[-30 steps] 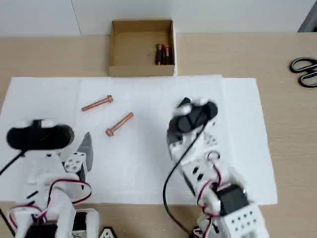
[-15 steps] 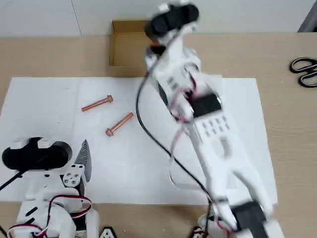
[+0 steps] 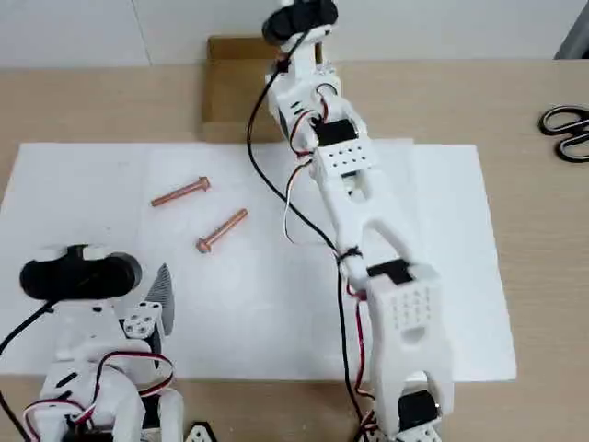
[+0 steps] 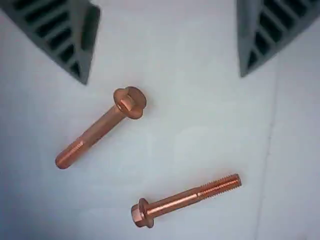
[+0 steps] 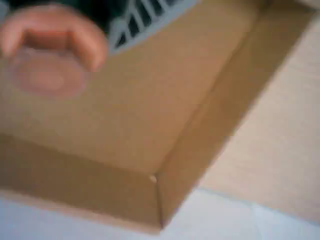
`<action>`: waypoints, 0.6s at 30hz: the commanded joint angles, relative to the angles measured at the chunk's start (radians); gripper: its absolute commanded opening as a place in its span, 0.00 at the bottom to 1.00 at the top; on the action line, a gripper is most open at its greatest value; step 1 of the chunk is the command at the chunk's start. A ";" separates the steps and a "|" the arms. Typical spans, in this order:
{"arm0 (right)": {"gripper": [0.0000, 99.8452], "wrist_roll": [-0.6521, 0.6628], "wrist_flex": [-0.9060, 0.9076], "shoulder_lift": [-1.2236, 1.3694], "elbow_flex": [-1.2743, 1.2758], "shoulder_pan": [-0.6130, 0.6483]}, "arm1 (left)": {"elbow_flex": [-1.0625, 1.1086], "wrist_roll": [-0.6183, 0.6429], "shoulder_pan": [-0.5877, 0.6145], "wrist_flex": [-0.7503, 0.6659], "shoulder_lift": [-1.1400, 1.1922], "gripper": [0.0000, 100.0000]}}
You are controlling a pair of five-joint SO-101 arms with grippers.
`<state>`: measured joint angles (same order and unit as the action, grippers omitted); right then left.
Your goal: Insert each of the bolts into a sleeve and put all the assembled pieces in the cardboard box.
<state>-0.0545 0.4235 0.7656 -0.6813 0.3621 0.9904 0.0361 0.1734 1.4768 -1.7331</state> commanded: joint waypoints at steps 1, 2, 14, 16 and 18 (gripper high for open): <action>0.00 0.011 -0.033 0.073 -0.187 -0.002 | 0.002 -0.005 0.002 -0.014 -0.005 0.18; 0.00 0.011 -0.033 0.105 -0.207 -0.001 | 0.002 -0.005 0.002 -0.014 -0.005 0.18; 0.00 0.012 -0.033 0.295 -0.285 -0.002 | 0.002 -0.005 0.002 -0.014 -0.005 0.18; 0.02 0.012 -0.033 0.295 -0.285 -0.001 | 0.002 -0.005 0.002 -0.014 -0.005 0.18; 0.08 0.012 -0.031 0.292 -0.285 -0.001 | 0.002 -0.005 0.002 -0.014 -0.005 0.18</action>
<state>-0.0545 0.4127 1.0848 -0.8884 0.3636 0.9920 0.0345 0.1734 1.4768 -1.7331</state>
